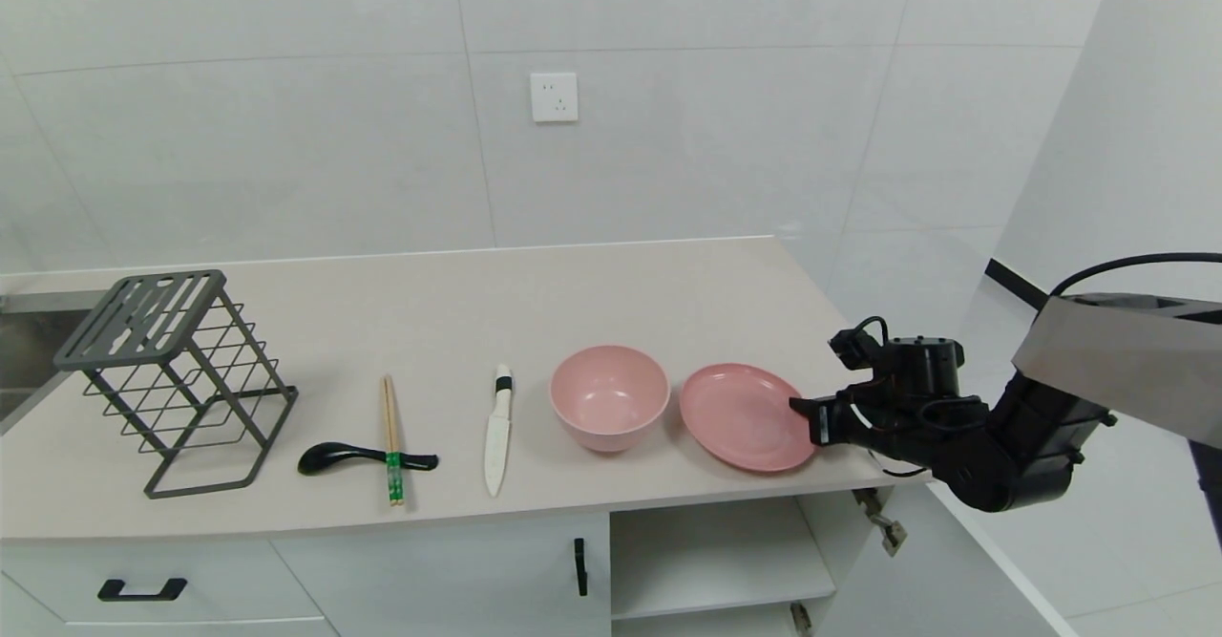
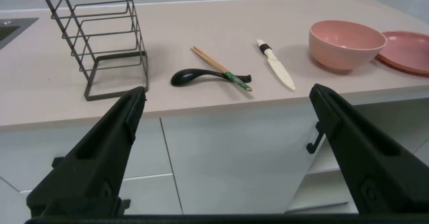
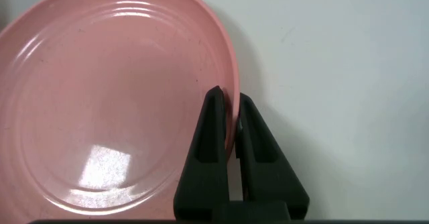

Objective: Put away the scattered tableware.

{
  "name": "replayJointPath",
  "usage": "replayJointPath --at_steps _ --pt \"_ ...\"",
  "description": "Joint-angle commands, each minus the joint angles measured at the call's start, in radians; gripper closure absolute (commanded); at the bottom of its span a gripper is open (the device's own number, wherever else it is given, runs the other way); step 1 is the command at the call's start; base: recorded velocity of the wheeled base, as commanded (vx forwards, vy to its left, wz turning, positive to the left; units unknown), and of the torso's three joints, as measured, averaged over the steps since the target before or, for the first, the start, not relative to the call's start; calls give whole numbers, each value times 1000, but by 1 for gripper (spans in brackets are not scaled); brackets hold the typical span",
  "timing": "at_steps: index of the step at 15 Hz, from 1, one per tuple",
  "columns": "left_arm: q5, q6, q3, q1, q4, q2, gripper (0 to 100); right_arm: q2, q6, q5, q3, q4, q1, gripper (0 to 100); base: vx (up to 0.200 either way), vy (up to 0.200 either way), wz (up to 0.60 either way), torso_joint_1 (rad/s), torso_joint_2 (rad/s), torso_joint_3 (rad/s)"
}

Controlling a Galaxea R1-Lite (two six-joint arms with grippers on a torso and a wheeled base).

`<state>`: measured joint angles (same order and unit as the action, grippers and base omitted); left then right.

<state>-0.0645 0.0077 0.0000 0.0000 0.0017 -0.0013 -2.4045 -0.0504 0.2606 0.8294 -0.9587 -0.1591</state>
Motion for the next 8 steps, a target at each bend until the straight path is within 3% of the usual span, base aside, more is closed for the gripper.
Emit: replayJointPath --at_steps 1,8 --pt "0 0 0 0 0 1 0 41 -17 2 17 -29 9 100 0 0 0 0 0 0" --pt "0 0 0 0 0 1 0 103 -169 2 4 -133 12 100 0 0 0 0 0 0"
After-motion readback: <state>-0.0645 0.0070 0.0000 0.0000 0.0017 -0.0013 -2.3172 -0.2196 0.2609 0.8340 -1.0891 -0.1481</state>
